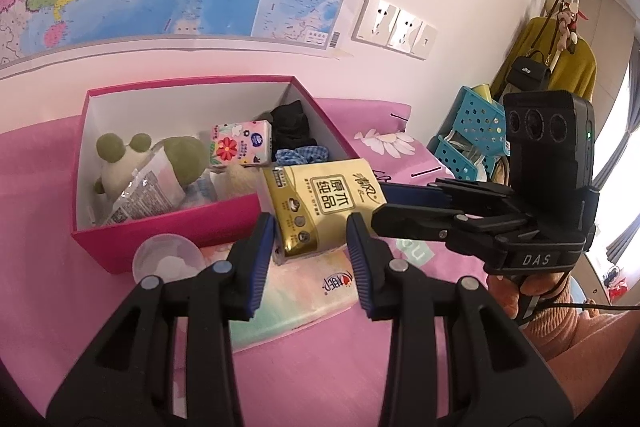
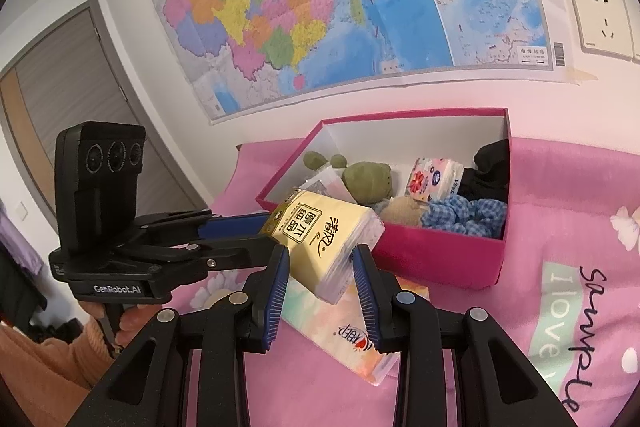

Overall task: Organize soft objects
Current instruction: 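Carry the yellow tissue pack toward the pink box with the left gripper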

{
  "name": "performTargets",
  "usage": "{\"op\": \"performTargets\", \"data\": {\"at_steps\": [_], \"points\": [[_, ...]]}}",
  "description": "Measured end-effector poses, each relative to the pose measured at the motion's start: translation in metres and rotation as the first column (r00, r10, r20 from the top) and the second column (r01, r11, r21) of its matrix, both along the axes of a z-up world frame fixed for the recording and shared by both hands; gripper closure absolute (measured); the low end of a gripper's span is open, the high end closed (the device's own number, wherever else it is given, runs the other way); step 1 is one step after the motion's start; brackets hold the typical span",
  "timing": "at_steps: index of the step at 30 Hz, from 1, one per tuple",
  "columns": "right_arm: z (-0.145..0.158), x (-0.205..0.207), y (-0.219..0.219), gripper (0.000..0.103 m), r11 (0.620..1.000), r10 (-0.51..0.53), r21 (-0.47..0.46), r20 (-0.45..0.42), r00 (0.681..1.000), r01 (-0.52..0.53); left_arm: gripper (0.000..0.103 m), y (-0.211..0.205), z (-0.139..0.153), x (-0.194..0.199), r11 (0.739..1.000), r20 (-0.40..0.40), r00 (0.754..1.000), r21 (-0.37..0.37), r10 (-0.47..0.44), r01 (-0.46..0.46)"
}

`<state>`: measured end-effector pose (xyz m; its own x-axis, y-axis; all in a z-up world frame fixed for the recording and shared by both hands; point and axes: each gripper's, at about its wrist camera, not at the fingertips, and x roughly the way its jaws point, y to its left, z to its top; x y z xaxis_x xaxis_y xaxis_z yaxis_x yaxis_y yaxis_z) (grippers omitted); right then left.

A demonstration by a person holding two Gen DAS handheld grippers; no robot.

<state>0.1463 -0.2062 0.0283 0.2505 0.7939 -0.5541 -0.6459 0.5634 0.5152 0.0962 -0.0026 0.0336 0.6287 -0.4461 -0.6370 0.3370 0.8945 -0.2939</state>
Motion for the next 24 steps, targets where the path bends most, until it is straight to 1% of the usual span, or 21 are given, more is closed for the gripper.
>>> {"op": "performTargets", "data": {"at_steps": [24], "points": [[0.003, 0.017, 0.006, 0.069, 1.0, -0.013, 0.013, 0.004, 1.0, 0.013, 0.064, 0.004, 0.003, 0.014, 1.0, 0.006, 1.0, 0.017, 0.014, -0.014]]}}
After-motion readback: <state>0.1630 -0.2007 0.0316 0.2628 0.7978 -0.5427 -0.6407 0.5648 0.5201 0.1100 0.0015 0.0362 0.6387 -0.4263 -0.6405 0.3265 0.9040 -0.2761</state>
